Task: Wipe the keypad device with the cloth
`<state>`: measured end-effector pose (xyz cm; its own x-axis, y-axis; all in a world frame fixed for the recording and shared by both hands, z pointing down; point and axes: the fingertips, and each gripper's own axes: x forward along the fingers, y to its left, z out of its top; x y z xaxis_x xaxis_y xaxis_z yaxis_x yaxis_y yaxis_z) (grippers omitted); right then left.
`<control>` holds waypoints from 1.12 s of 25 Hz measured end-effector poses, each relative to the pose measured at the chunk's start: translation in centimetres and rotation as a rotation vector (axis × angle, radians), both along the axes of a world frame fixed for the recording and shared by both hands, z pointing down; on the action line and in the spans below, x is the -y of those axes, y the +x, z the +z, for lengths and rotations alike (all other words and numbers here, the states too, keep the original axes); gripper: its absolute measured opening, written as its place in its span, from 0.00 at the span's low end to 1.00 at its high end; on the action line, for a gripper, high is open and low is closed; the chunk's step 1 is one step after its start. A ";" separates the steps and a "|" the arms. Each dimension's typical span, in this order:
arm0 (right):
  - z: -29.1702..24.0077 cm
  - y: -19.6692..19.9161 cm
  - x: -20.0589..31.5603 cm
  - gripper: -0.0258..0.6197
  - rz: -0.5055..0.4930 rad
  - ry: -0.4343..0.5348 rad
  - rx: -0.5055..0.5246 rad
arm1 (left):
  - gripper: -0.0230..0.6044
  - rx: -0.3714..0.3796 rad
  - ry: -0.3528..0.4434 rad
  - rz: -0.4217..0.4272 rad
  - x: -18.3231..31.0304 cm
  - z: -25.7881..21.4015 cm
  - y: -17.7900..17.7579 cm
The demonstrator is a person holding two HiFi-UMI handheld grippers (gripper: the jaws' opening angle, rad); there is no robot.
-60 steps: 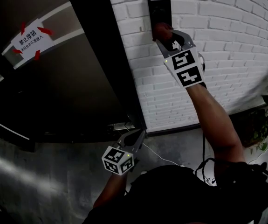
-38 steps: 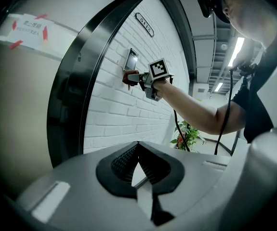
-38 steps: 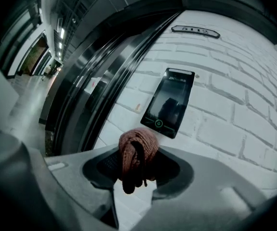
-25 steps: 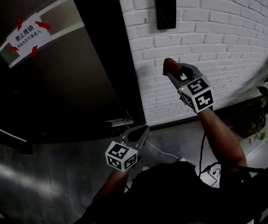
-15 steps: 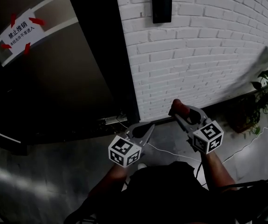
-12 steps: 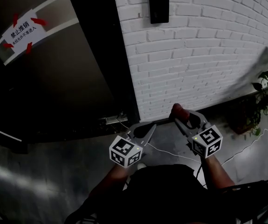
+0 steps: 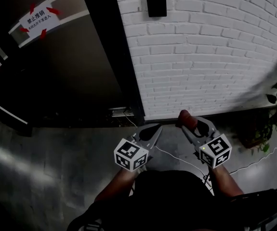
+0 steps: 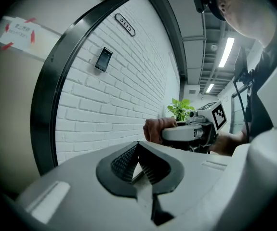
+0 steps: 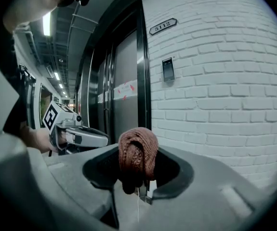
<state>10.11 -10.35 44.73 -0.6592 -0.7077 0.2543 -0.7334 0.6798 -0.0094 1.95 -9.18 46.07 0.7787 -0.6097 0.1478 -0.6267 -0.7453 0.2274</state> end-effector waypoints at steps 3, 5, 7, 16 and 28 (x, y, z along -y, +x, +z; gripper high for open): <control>0.2 1.8 -1.6 0.28 -0.030 -0.005 0.009 | 0.06 0.008 -0.015 -0.032 -2.1 0.5 1.7; 0.3 2.6 -2.4 0.28 -0.053 -0.007 0.018 | 0.06 0.018 -0.021 -0.060 -3.1 0.7 2.3; 0.6 3.1 -3.2 0.28 -0.077 -0.020 0.030 | 0.06 0.025 -0.024 -0.093 -4.0 0.8 2.6; 1.5 4.5 -4.9 0.27 -0.119 -0.032 0.028 | 0.06 0.051 -0.038 -0.138 -6.0 1.4 3.5; 0.3 0.3 -3.7 0.27 -0.065 -0.006 0.054 | 0.06 0.085 -0.003 -0.081 -3.6 -0.3 -0.4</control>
<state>10.41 -6.63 44.99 -0.7165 -0.6616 0.2214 -0.6861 0.7257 -0.0518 1.58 -5.53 45.78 0.7113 -0.6697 0.2133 -0.7021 -0.6908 0.1725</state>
